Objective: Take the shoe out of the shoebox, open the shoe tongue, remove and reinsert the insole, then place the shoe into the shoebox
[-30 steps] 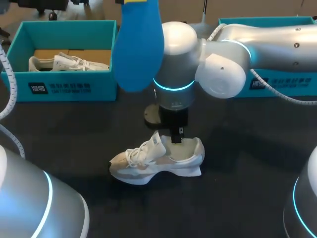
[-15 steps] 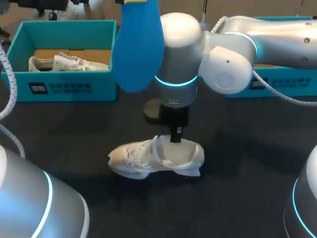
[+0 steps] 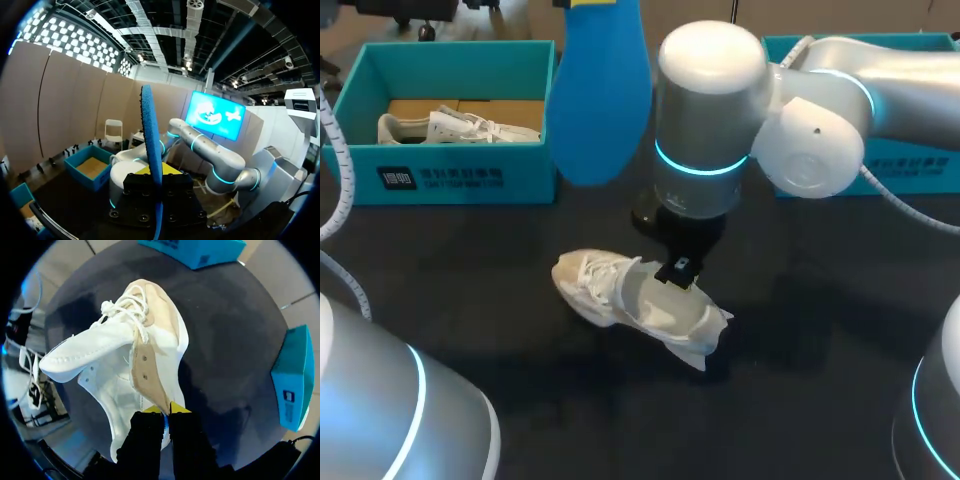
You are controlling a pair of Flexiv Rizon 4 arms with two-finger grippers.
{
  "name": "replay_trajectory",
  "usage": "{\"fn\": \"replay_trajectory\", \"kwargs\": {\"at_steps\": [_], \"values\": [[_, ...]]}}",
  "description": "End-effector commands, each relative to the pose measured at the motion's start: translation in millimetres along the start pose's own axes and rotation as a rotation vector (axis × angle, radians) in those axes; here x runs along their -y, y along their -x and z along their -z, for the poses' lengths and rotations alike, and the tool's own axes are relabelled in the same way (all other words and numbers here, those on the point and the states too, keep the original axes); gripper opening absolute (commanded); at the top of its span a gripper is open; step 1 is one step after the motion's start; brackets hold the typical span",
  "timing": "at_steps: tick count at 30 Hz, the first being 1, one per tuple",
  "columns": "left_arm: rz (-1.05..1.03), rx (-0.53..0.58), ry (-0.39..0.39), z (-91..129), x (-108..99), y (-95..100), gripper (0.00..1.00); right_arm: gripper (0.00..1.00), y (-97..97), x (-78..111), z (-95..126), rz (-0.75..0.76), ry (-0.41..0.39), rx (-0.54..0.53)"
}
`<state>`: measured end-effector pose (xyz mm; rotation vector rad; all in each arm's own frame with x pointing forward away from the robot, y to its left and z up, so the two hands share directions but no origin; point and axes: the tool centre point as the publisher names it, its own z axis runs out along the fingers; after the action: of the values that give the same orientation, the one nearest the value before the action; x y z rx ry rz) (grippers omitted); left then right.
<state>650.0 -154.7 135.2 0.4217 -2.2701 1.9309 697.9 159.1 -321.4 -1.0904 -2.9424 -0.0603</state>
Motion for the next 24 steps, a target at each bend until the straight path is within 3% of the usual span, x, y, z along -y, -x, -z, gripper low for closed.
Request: {"fn": "replay_trajectory", "kwargs": {"at_steps": [1, 14, 24], "values": [[0.0, 0.001, 0.003, -0.7, 0.6, 0.1, 0.0, 0.0, -2.7, 9.9, 7.6, -0.28, 0.078, 0.016], [0.0, 0.001, 0.003, -0.7, 0.6, 0.1, 0.0, 0.0, -17.7, 0.9, 15.1, -0.579, 0.089, -0.017], [0.0, 0.001, 0.003, -0.7, 0.6, 0.1, 0.0, 0.0, -30.6, 3.1, -0.5, -0.637, 0.109, -0.043]]}}
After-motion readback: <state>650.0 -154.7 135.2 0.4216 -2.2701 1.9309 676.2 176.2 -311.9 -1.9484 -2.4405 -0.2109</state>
